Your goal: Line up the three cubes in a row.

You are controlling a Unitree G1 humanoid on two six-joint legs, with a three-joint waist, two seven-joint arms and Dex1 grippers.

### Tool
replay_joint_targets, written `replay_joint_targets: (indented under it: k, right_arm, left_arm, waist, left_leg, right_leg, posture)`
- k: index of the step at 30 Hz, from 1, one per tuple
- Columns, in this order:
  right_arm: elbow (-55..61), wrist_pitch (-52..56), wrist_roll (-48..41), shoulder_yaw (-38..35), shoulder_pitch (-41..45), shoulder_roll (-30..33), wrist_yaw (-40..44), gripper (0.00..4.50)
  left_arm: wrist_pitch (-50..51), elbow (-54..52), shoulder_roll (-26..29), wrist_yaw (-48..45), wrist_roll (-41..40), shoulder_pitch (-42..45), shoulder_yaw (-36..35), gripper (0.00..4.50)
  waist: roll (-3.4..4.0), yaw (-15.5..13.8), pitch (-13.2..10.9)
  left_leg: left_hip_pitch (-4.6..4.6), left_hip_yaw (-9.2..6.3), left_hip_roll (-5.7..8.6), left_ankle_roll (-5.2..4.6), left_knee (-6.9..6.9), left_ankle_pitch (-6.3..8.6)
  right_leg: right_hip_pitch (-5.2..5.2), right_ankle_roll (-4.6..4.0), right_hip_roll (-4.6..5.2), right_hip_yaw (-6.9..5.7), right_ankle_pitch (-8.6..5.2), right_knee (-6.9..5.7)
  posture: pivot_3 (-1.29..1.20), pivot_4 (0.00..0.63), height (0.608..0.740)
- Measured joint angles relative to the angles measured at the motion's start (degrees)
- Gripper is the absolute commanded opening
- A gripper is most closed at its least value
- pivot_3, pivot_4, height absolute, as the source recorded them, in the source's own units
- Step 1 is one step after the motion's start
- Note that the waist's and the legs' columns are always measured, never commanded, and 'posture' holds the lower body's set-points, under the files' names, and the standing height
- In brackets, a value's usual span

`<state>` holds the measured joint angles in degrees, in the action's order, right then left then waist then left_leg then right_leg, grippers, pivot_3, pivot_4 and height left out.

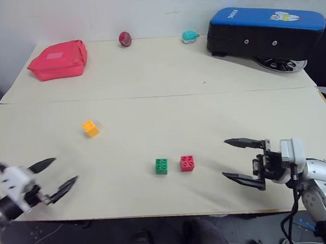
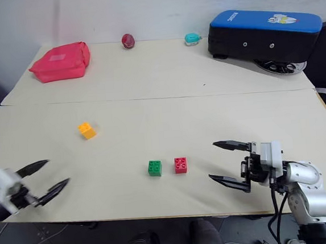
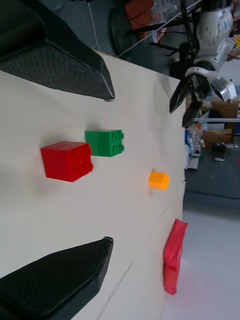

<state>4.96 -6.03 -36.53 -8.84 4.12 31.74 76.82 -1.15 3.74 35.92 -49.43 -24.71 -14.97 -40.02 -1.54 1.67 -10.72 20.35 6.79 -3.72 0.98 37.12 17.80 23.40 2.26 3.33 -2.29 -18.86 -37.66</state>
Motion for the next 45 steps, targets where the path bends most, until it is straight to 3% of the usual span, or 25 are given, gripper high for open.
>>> replay_joint_targets:
  k: [6,9,12,17,24,28,35,45]
  right_arm:
    - [0.2,-0.3,0.8,1.4,1.4,-0.8,-0.4,4.50]
    - [0.0,-0.5,1.0,1.5,1.9,-0.8,-0.3,4.50]
    - [-0.2,-0.7,1.2,1.6,3.4,-0.8,-0.1,4.50]
    - [-0.8,-1.2,1.6,1.8,4.7,-0.8,-0.2,4.50]
    - [-0.7,-1.3,3.3,1.7,4.2,-0.7,-1.6,4.50]
    - [0.8,-0.7,3.3,1.7,2.1,-0.5,-2.8,4.50]
    - [2.0,-0.2,3.4,1.6,1.1,-0.2,-3.7,4.50]
    - [4.9,0.1,3.3,1.4,-1.9,0.9,-5.7,4.50]
  left_arm:
    - [5.4,-3.9,-4.5,8.5,-4.3,-2.6,-4.5,4.48]
    - [9.3,-5.8,-3.1,12.5,-4.7,4.5,-2.1,4.48]
    - [14.5,-4.2,3.1,12.0,-4.7,15.8,3.6,4.48]
    - [18.1,12.6,7.8,8.5,-0.2,34.8,15.9,4.48]
    - [16.1,22.1,3.8,6.1,3.5,45.6,24.2,4.48]
    - [8.0,35.9,9.6,-5.2,9.5,51.9,30.8,4.48]
    - [-4.4,59.5,12.6,-15.5,16.8,66.3,34.8,4.48]
    - [-8.1,68.9,10.3,-12.8,24.1,71.2,38.4,4.48]
  waist:
    - [-0.14,-0.5,0.1]
    - [-0.15,-1.0,0.1]
    - [-0.18,-1.3,0.1]
    - [-0.16,-0.8,0.1]
    - [-0.18,0.1,0.1]
    - [-0.19,0.1,0.1]
    - [-0.21,-0.5,0.1]
    - [-0.24,0.0,0.0]
  left_leg:
    - [0.07,-0.11,0.03,-0.02,0.00,-0.01]
    - [0.08,-0.16,0.03,-0.01,0.02,-0.04]
    - [0.07,-0.13,0.04,0.04,0.00,-0.08]
    - [0.14,0.02,0.03,0.07,0.00,-0.08]
    - [0.31,0.10,0.01,0.33,0.17,-0.22]
    - [0.27,0.13,-0.05,0.37,0.15,-0.25]
    - [0.36,0.15,0.01,0.33,0.27,-0.23]
    - [0.80,0.06,-0.03,0.27,0.70,-0.19]
  right_leg:
    - [-0.09,-0.01,0.14,-0.27,0.00,0.09]
    - [-0.11,-0.01,0.13,-0.35,0.00,0.06]
    - [-0.11,-0.01,0.09,-0.36,0.00,0.02]
    - [0.01,0.00,0.01,-0.35,0.01,0.04]
    - [0.13,0.06,-0.01,-0.34,0.03,-0.01]
    - [0.19,0.03,-0.19,-0.35,0.02,-0.07]
    - [0.19,0.08,-0.14,-0.58,0.02,-0.04]
    - [0.43,0.15,-0.11,-0.59,0.03,-0.18]
  posture:
    - [0.00,0.150,0.740]
    - [0.00,0.150,0.740]
    - [0.00,0.150,0.740]
    - [0.00,0.150,0.740]
    - [0.00,0.150,0.740]
    - [0.00,0.150,0.740]
    - [0.00,0.150,0.740]
    - [0.00,0.150,0.740]
